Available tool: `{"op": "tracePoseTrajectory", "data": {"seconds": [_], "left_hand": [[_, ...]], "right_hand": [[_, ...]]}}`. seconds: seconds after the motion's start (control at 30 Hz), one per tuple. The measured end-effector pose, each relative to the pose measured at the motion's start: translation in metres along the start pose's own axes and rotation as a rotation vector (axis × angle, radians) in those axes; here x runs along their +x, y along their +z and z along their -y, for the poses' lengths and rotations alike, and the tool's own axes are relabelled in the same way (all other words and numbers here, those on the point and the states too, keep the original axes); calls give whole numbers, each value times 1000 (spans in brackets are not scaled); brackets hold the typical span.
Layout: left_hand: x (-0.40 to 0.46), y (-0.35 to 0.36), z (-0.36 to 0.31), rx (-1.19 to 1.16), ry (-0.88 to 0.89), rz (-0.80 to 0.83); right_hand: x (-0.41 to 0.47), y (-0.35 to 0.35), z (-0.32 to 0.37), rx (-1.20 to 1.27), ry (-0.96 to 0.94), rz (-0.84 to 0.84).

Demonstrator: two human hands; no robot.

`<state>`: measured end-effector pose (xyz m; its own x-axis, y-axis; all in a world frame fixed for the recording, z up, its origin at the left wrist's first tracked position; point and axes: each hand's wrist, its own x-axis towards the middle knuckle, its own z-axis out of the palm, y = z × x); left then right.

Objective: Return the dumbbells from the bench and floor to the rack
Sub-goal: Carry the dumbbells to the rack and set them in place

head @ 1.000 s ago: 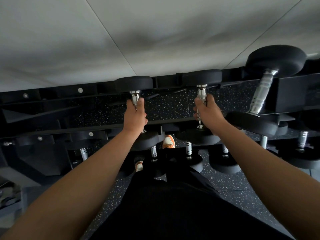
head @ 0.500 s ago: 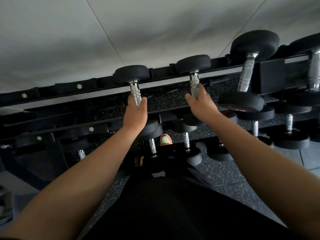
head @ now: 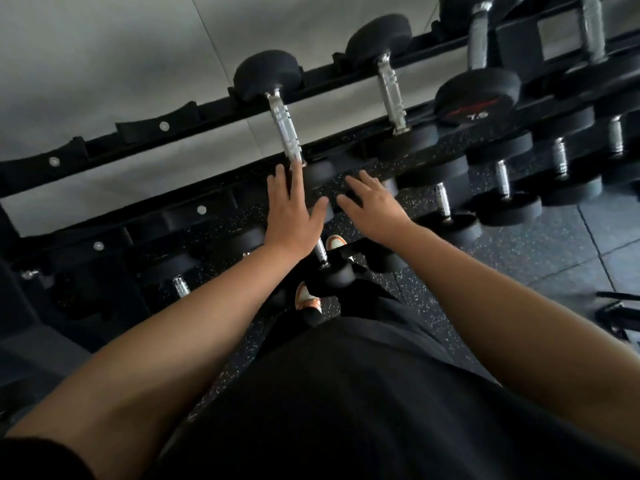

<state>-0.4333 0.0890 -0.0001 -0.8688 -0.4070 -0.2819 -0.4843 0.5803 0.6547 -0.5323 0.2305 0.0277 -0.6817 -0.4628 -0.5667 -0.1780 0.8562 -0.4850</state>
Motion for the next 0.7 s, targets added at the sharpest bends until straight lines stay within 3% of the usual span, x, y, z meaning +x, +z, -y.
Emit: {"op": "tracePoseTrajectory", "data": {"seconds": [0.17, 0.37, 0.53, 0.7], "left_hand": [[-38, 12, 14, 176, 103, 136], [-65, 53, 9, 421, 129, 461], [-82, 101, -25, 649, 226, 703], [-107, 169, -76, 794, 319, 833]], "right_hand": [[-42, 38, -24, -109, 47, 25], [-90, 70, -74, -127, 146, 59], [-132, 81, -134, -46, 271, 20], [-186, 91, -213, 53, 352, 3]]}}
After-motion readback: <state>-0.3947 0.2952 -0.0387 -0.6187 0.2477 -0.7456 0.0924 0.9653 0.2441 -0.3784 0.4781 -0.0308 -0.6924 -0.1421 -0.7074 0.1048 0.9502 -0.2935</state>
